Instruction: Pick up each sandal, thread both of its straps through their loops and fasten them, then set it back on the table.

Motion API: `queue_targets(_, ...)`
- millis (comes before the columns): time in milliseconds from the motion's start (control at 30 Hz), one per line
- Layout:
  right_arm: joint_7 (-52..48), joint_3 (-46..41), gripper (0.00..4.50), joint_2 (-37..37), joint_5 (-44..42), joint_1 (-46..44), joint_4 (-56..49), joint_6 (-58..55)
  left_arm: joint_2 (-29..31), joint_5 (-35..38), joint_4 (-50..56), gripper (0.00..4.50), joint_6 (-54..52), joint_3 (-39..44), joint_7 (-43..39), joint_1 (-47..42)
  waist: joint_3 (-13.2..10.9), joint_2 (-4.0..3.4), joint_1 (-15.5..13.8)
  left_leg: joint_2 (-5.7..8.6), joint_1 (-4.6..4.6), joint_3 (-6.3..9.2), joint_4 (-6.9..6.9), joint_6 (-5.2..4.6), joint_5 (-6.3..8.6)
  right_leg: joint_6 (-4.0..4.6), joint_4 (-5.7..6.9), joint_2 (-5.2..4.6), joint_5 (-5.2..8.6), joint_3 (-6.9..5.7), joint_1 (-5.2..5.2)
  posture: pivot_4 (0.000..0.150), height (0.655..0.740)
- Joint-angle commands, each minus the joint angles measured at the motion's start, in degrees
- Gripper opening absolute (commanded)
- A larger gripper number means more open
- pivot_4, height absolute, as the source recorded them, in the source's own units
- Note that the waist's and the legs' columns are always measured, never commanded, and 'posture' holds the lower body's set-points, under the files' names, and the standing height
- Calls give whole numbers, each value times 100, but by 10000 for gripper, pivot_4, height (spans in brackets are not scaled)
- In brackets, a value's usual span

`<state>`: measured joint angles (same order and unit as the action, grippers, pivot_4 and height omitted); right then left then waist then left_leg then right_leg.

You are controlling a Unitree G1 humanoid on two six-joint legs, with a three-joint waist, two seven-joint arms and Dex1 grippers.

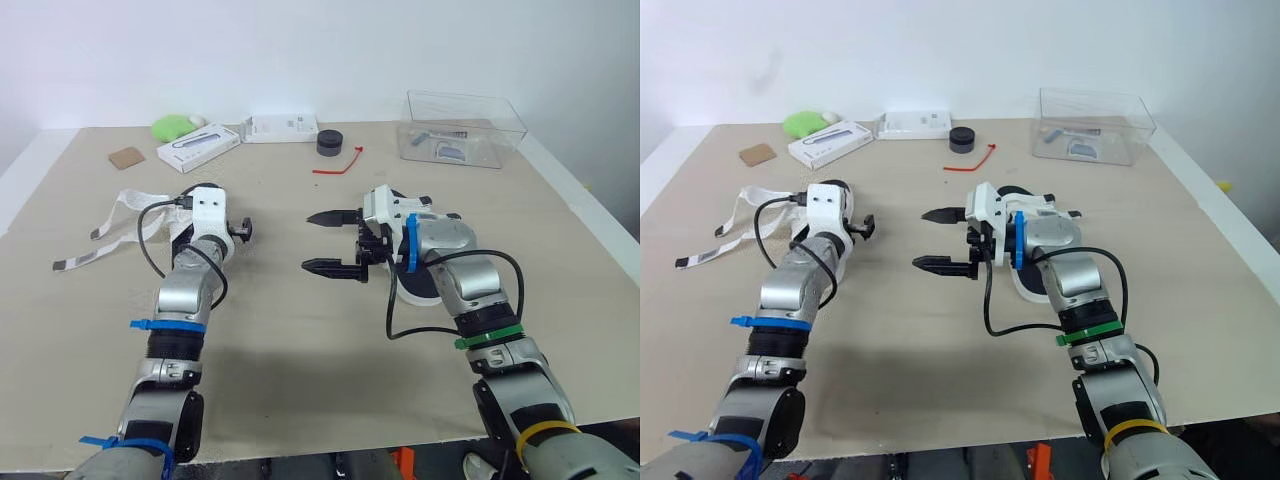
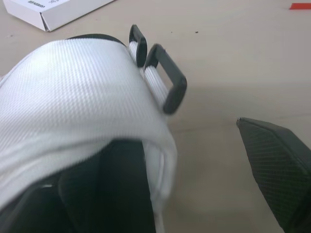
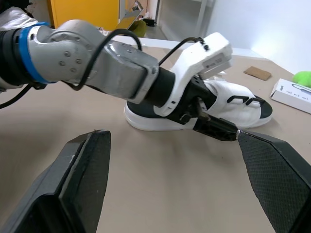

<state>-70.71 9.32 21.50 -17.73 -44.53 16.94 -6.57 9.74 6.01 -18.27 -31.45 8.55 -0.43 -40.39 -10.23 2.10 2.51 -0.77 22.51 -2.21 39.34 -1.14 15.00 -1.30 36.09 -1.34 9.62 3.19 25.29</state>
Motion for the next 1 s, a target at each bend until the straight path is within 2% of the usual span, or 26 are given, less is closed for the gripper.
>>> queue_targets(33,57,-83,45000,6,-57,28,-289,-10,69,201,-202,33569,147,316,-2,-155,0,0,0,0,0,0,0,2,-1,0,0,0,0,0,0,1500,7400)
queue_targets(267,99,-85,45000,8,-47,55,-318,-30,289,271,29,598,164,197,-430,7,0,0,11,-2,-1,1,-1,15,-9,1,1,7,-4,-1,1,1500,7400)
queue_targets(433,100,-103,45000,29,-44,9,-261,-19,663,294,1051,598,552,-471,-1651,691,0,0,10,-2,1,-3,-8,25,-6,1,-1,4,-3,4,4,1500,7400)
queue_targets(600,111,-156,45000,91,-39,-14,-197,2,1968,440,2335,598,2227,-1198,-4075,2009,-1,-1,20,-14,2,-13,-13,59,12,12,-2,3,4,2,14,1500,7400)
queue_targets(833,43,-174,45000,216,-78,45,-296,-75,2741,590,2360,598,3801,-1572,-5956,2433,-1,-1,-30,-18,3,-8,-23,62,14,27,-3,2,35,-16,14,1500,7400)
queue_targets(1000,-50,-146,45000,338,-167,169,-534,-255,2934,717,2182,598,4975,-1818,-6949,2522,-1,-1,-28,-19,3,-8,-25,58,16,28,-2,3,43,-18,14,1500,7400)
